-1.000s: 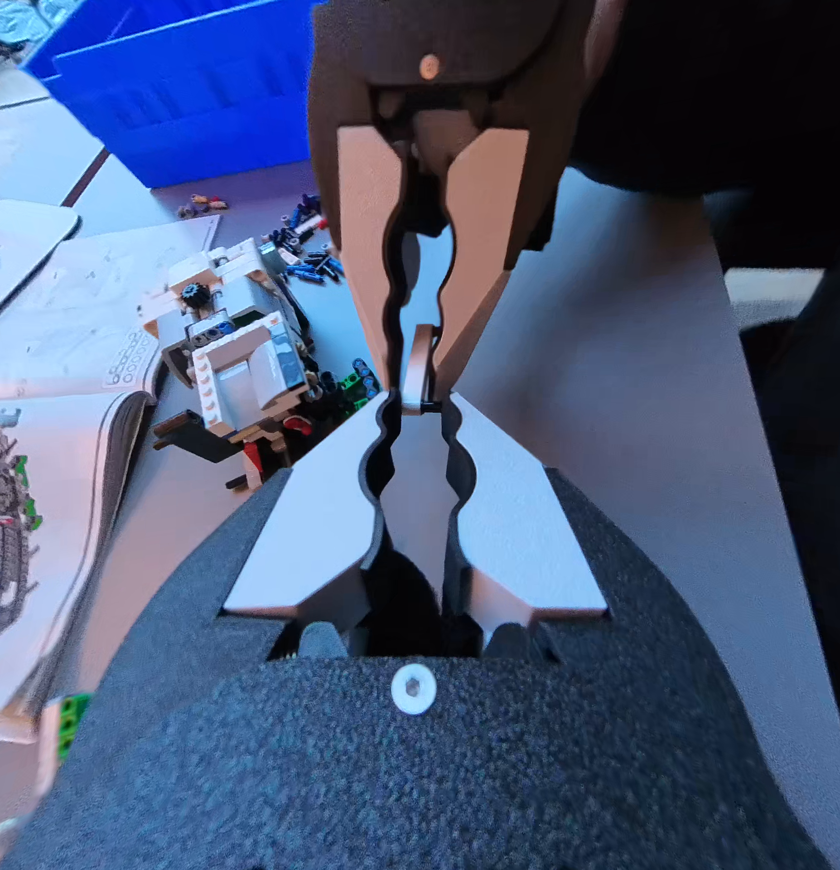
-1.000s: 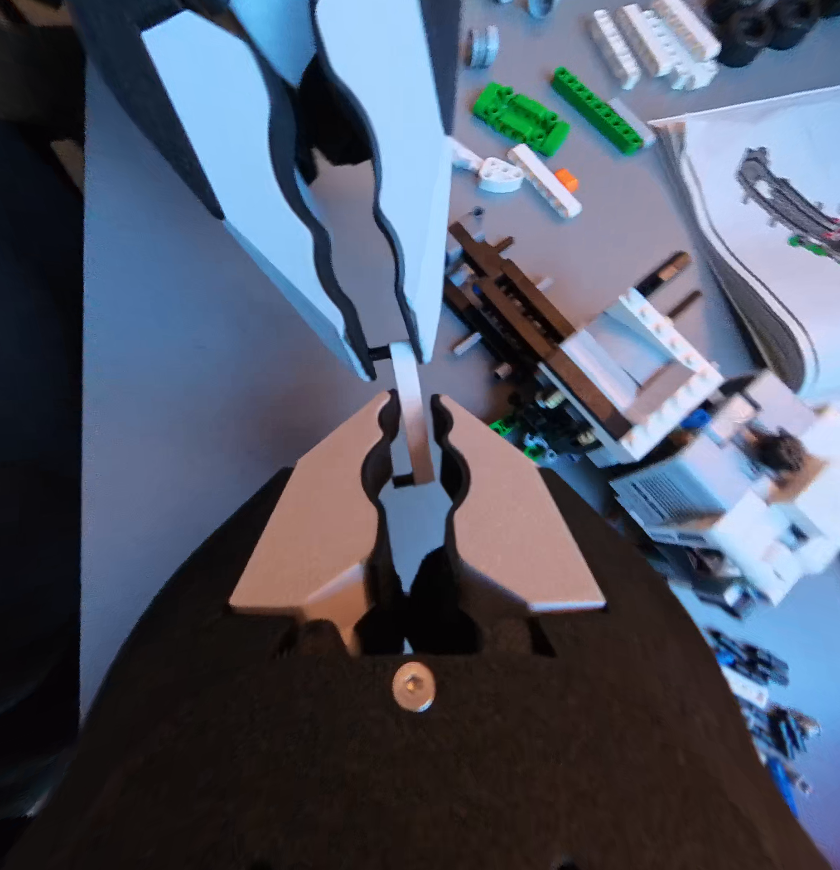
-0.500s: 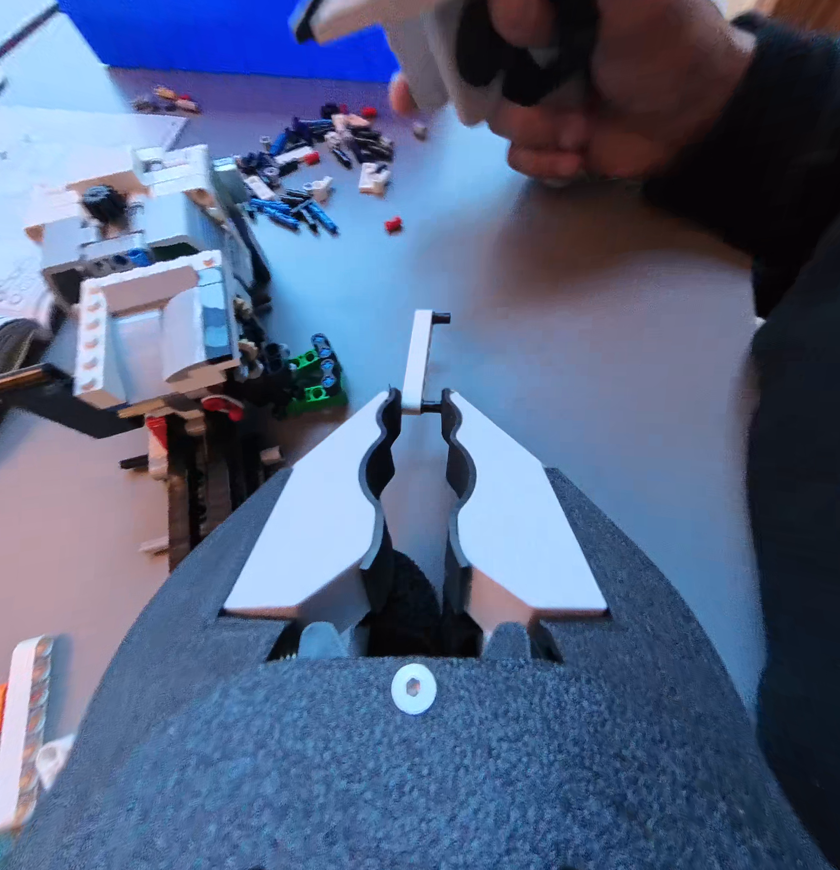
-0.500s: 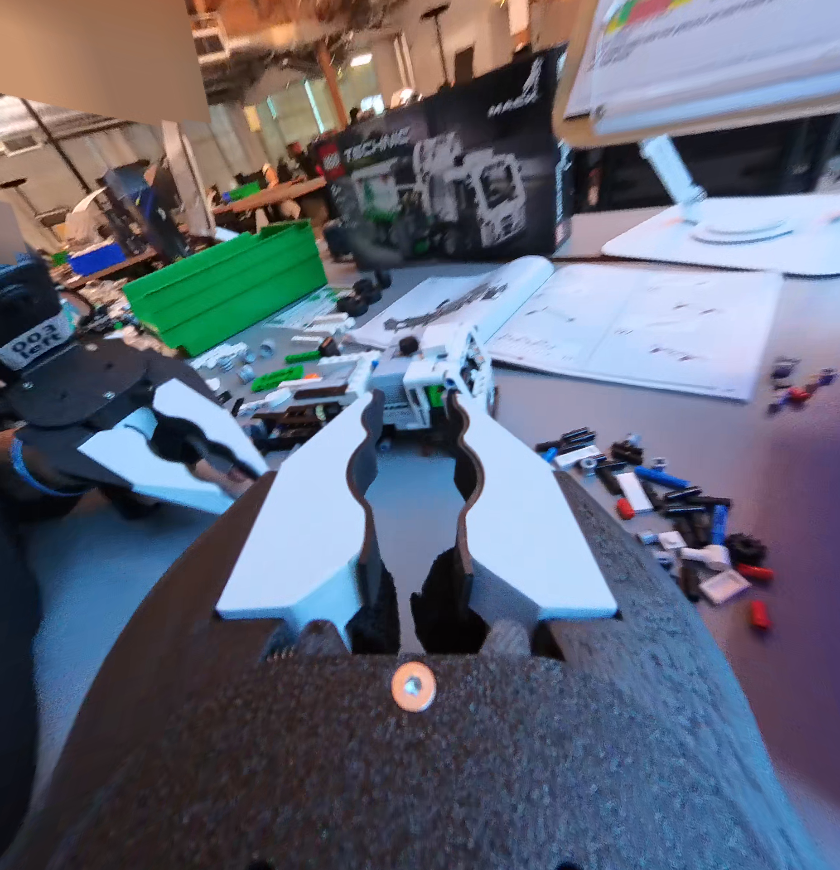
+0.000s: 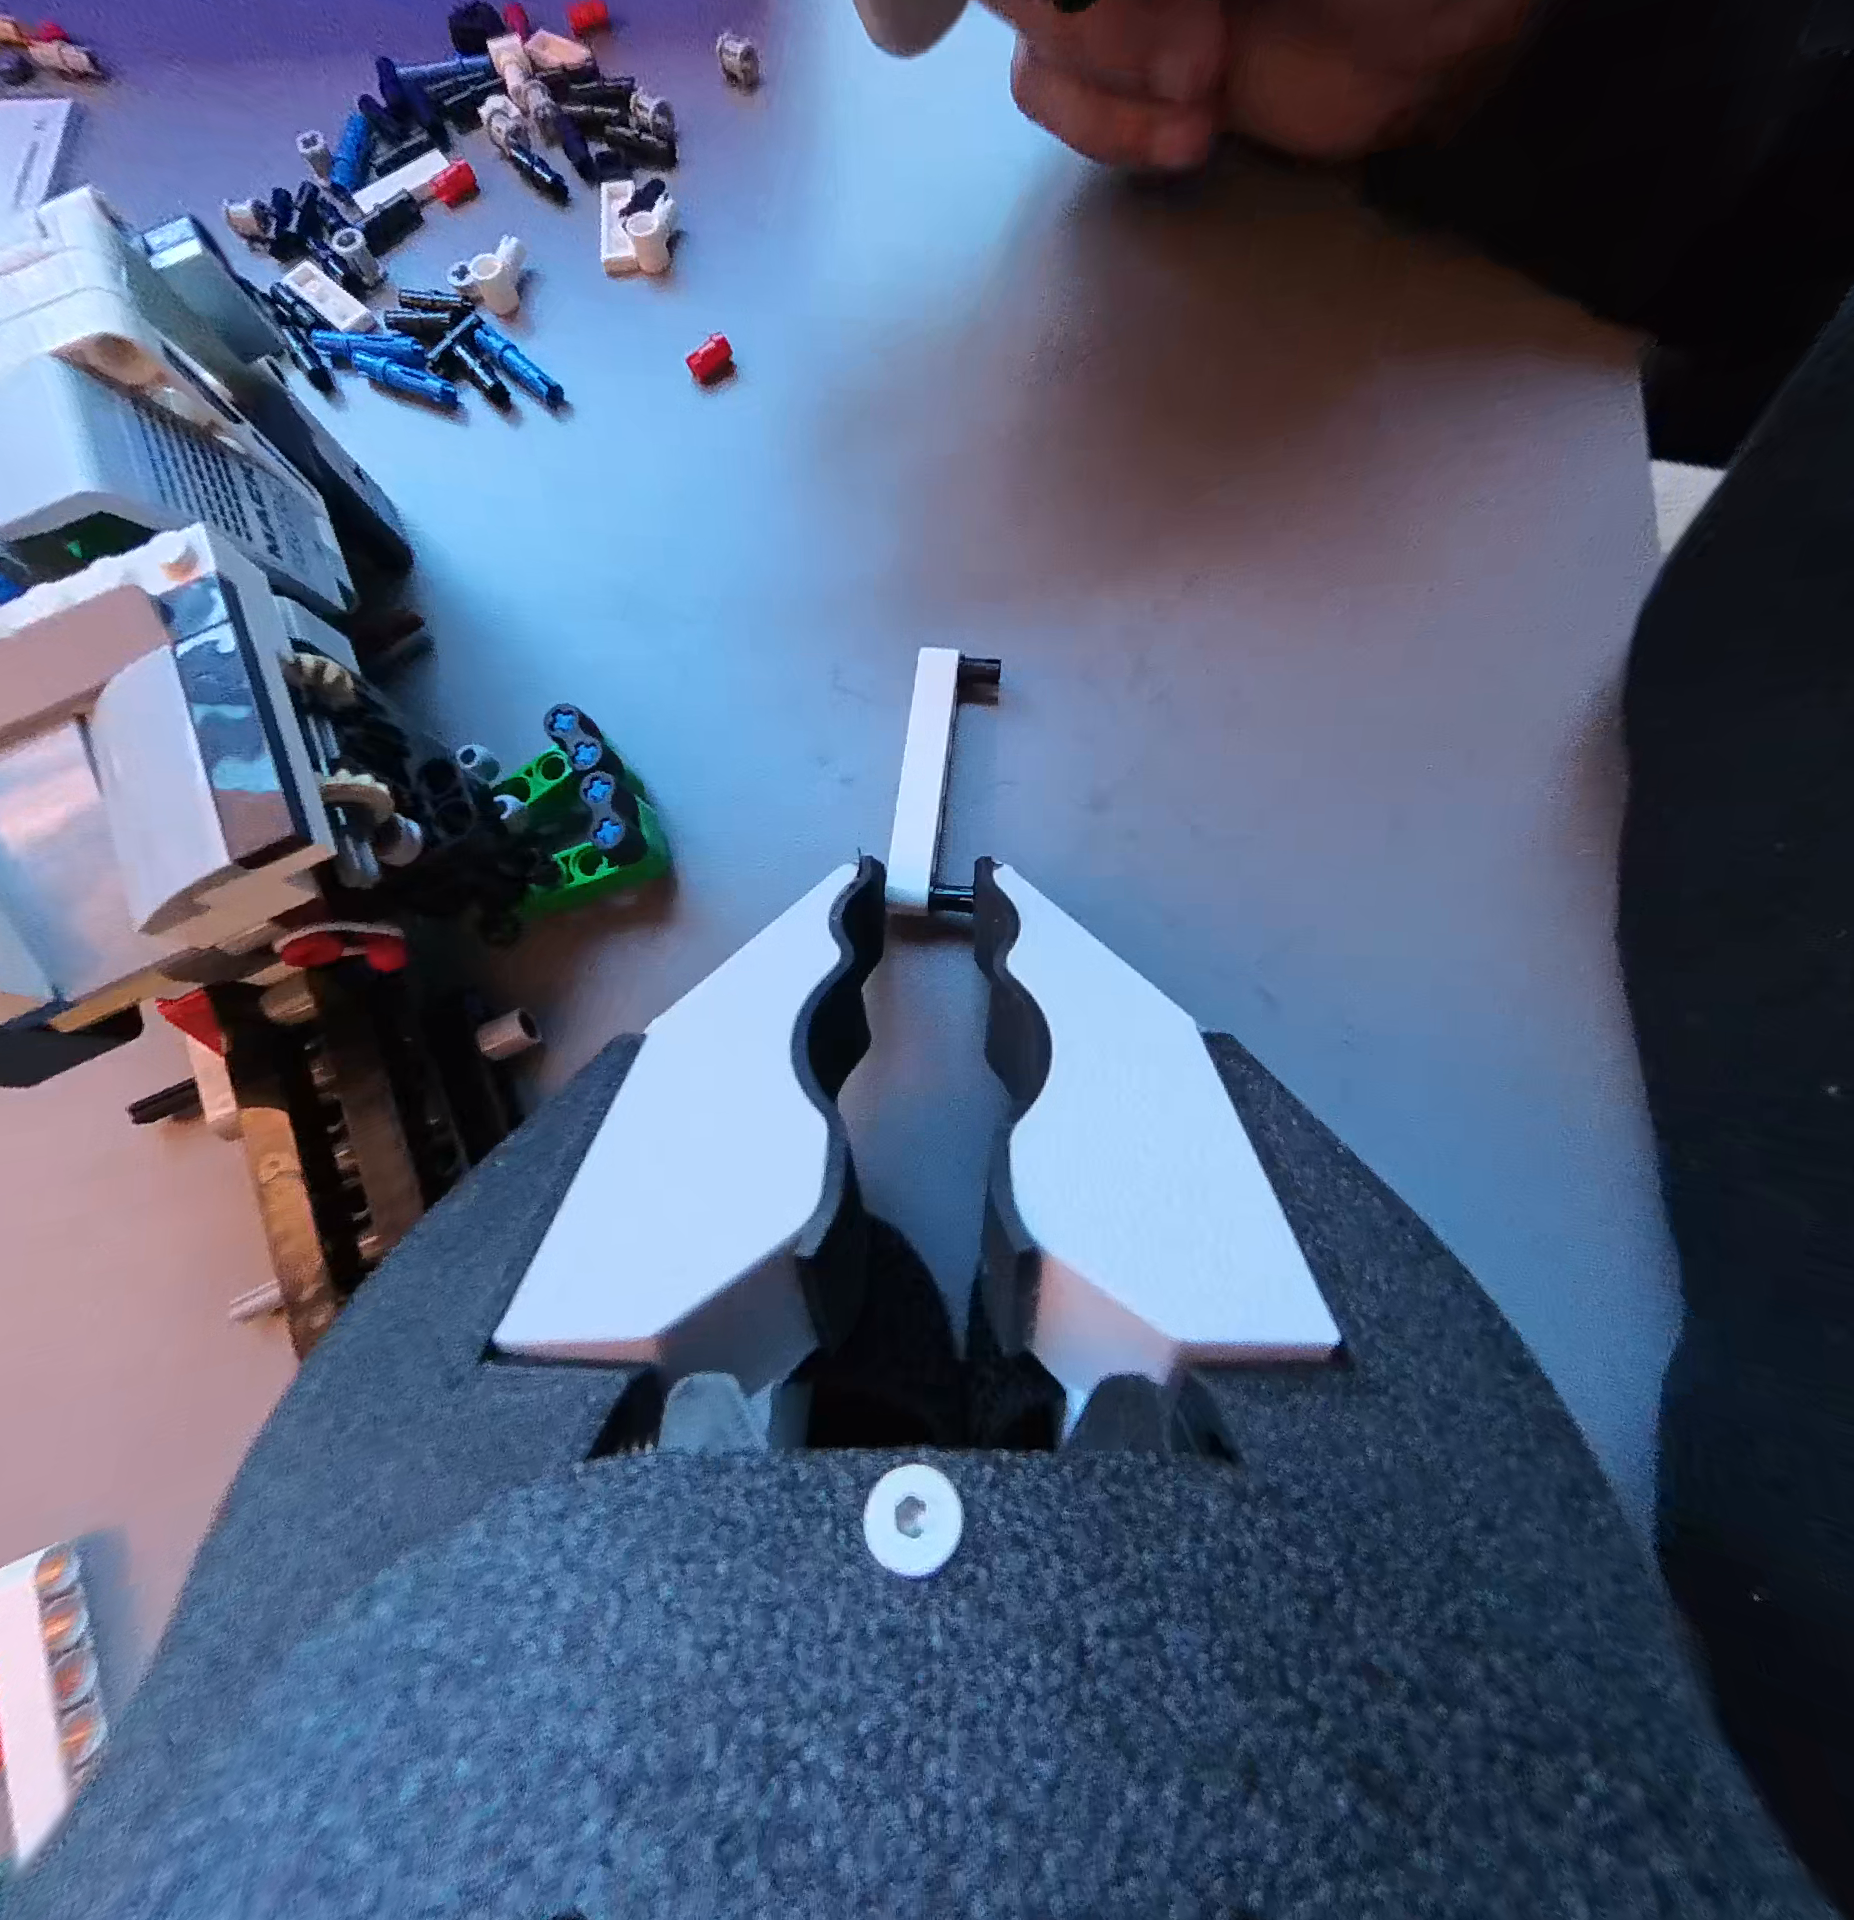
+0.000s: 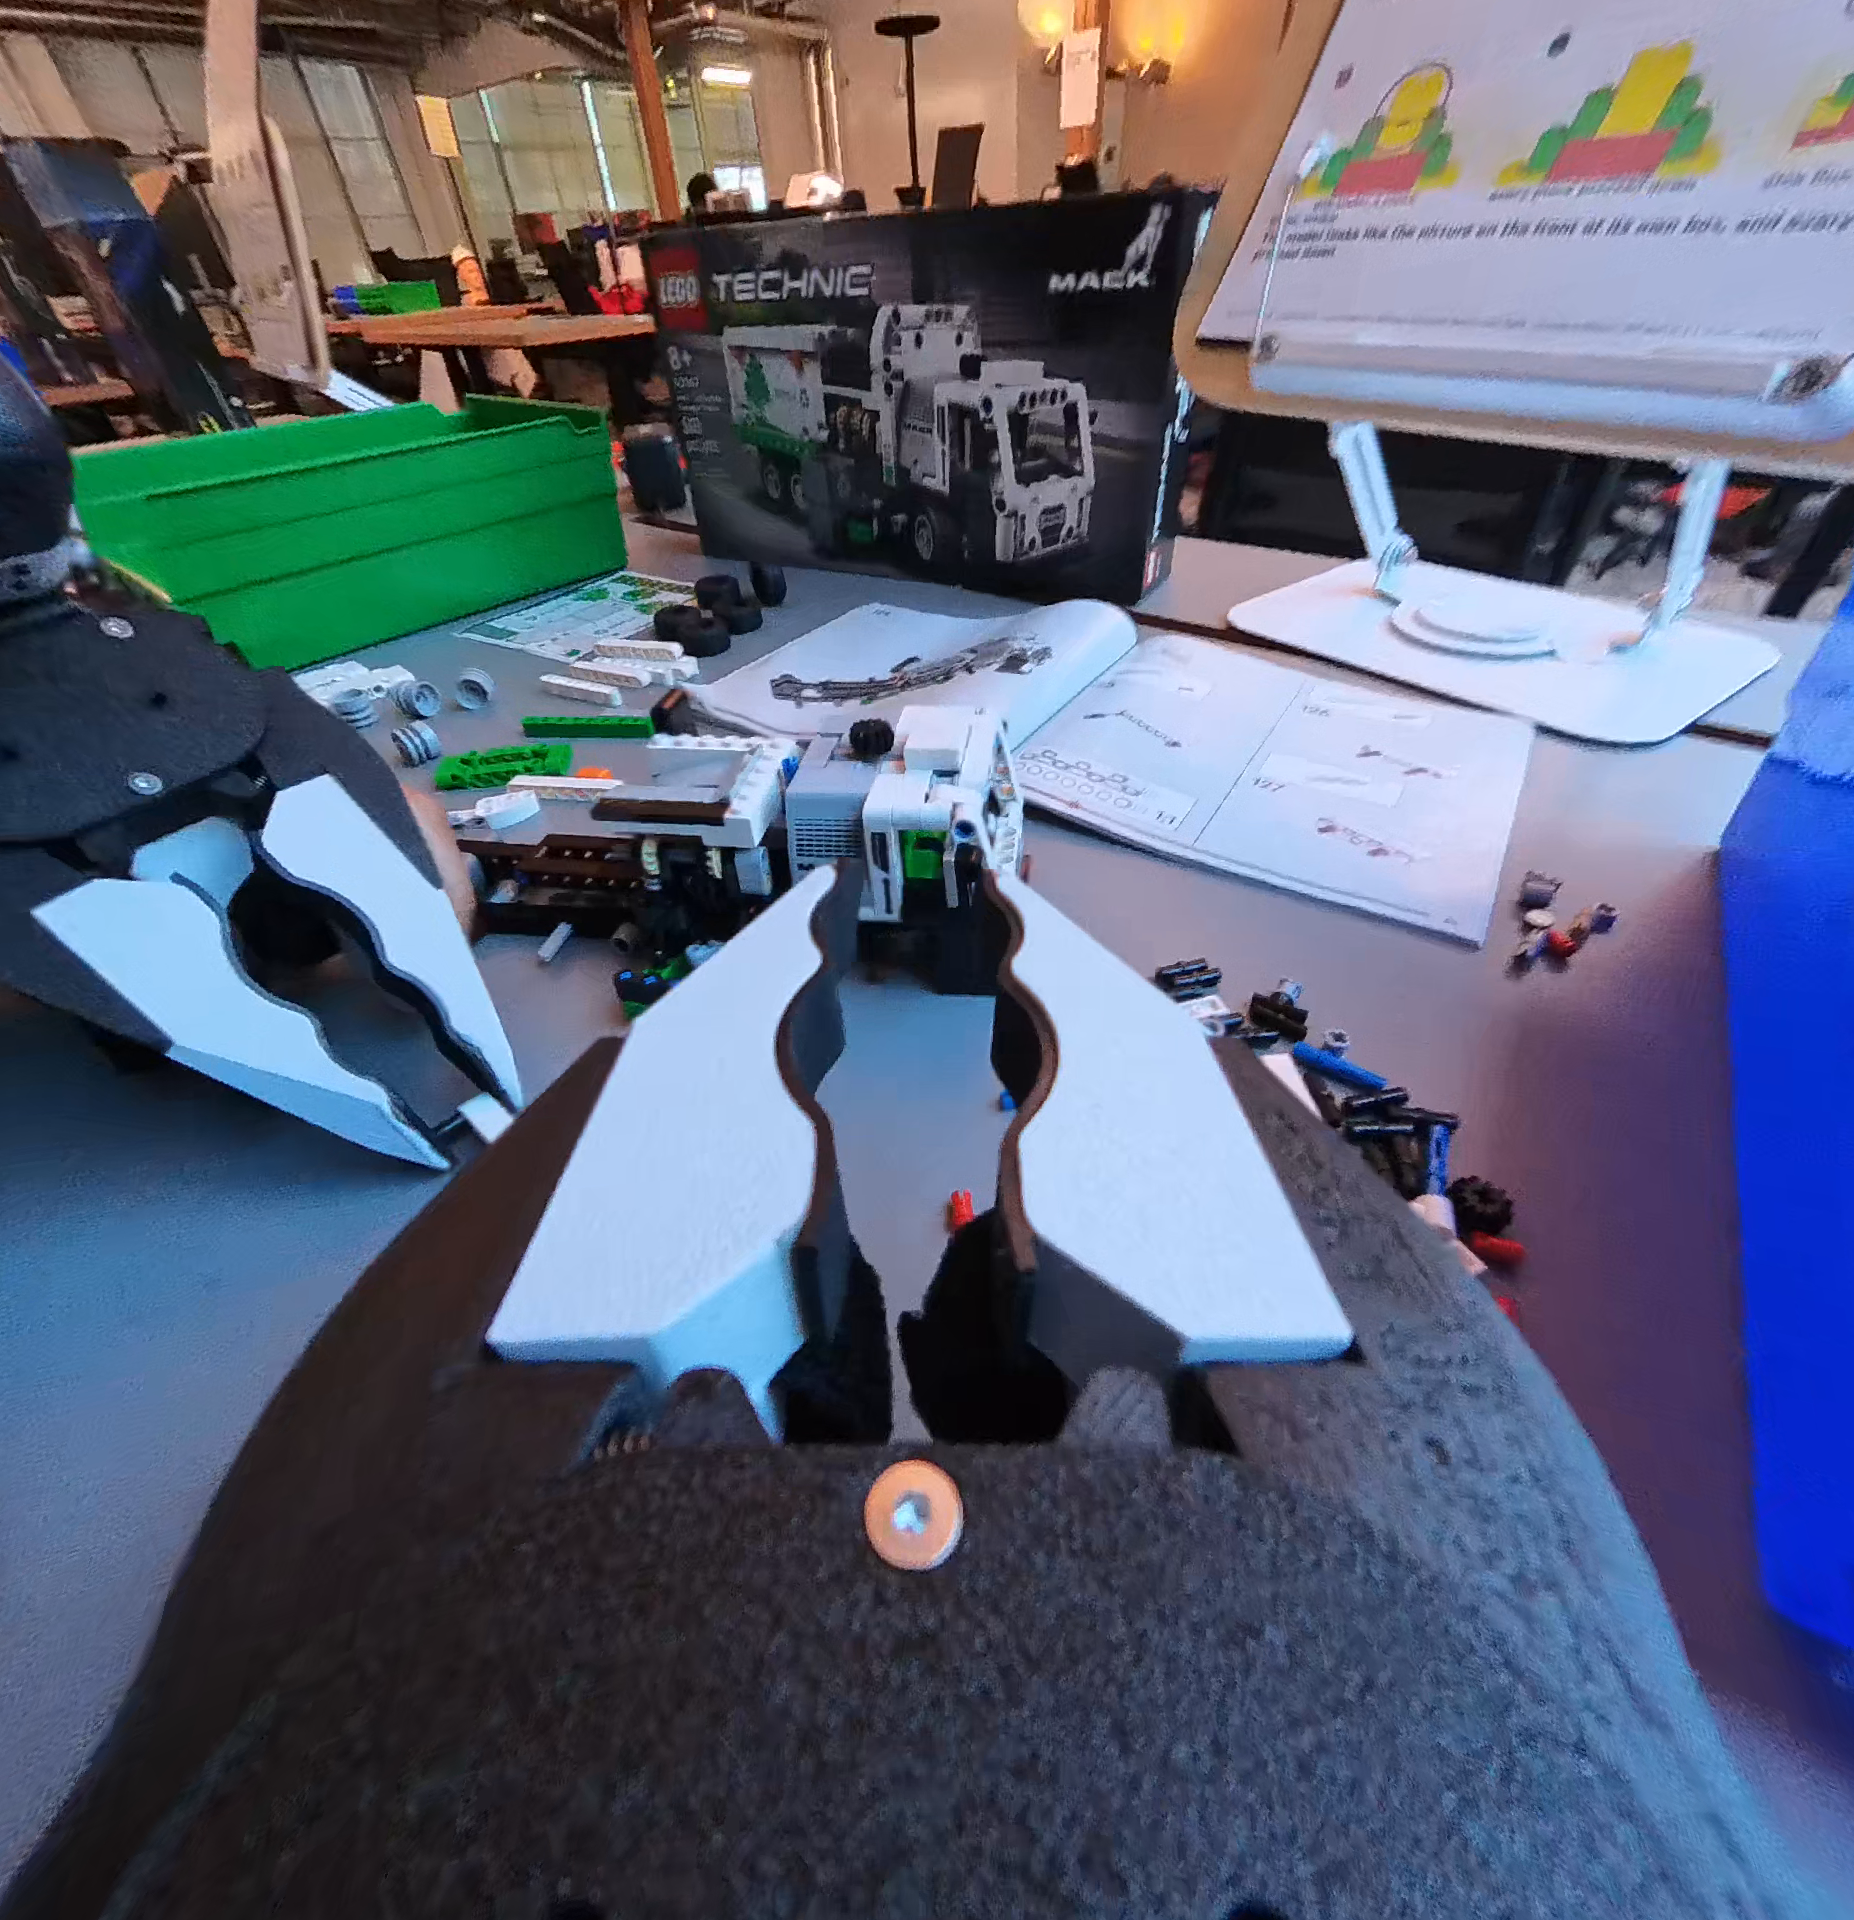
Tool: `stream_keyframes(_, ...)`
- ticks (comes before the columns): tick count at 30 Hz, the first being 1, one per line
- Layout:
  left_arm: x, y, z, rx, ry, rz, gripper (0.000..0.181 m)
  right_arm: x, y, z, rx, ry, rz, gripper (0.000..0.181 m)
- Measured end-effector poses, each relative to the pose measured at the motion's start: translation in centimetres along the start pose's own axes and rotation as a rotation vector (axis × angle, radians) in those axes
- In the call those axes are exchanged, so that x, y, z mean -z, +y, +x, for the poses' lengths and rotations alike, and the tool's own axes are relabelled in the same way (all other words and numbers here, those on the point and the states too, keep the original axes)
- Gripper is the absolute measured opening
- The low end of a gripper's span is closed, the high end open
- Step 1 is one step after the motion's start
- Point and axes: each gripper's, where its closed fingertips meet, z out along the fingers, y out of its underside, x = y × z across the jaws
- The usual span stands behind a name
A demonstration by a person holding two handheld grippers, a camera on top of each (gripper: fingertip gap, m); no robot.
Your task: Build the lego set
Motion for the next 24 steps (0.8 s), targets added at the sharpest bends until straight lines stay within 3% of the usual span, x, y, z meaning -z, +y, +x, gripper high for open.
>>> stream_keyframes(10,0.2,0.0,0.1,0.013,-0.092,-0.024,0.016,0.6,0.0,2.3,0.002,0.140,0.000,0.022)
stream_keyframes(14,0.2,-0.1,-0.4,0.080,-0.146,-0.026,0.035,0.4,0.3,2.3,0.018,0.146,-0.024,0.022)
stream_keyframes(17,0.9,-0.5,-0.3,0.164,-0.152,0.005,0.039,0.5,0.2,1.9,0.007,0.122,-0.015,0.022)
stream_keyframes(20,3.3,-1.7,1.0,0.312,-0.074,0.091,0.041,0.8,0.0,1.9,-0.044,0.101,0.011,0.022)
stream_keyframes(22,6.5,-3.2,1.6,0.438,0.026,0.204,0.039,0.8,0.0,2.2,-0.075,0.096,0.014,0.022)
stream_keyframes(24,10.3,-3.1,0.3,0.511,0.039,0.246,0.033,0.7,0.0,2.2,-0.079,0.086,0.010,0.022)
